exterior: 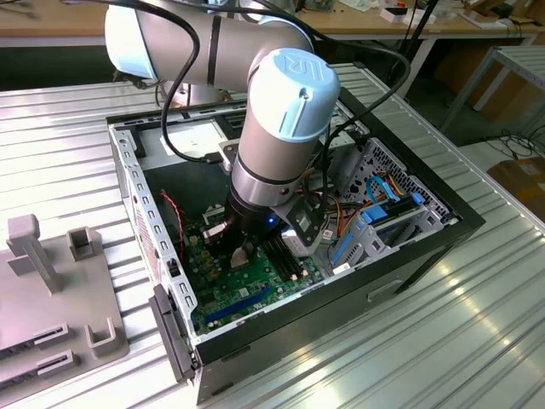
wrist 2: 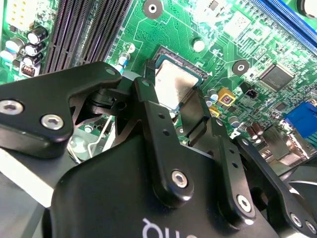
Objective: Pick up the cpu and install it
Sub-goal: 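Place the cpu into insertion slot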
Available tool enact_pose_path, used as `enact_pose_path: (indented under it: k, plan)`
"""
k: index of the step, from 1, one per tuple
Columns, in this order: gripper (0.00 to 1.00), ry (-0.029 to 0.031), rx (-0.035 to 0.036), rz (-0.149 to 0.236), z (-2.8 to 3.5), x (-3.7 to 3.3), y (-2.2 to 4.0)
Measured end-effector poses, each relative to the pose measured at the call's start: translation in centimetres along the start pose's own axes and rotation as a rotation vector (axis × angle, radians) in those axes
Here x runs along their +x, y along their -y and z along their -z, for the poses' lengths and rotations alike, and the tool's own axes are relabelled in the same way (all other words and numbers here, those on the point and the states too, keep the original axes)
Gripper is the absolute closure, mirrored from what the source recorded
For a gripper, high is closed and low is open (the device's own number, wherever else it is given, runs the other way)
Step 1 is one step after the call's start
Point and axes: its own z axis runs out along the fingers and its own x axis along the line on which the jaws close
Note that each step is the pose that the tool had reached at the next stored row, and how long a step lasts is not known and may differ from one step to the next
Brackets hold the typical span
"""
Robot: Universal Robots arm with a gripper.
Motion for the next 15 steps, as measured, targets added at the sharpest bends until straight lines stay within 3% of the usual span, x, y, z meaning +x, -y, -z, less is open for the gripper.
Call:
enact_pose_path:
  k: [15]
  plan:
    - [0.55,-0.0005,0.0030,0.005,0.23,0.01,0.09]
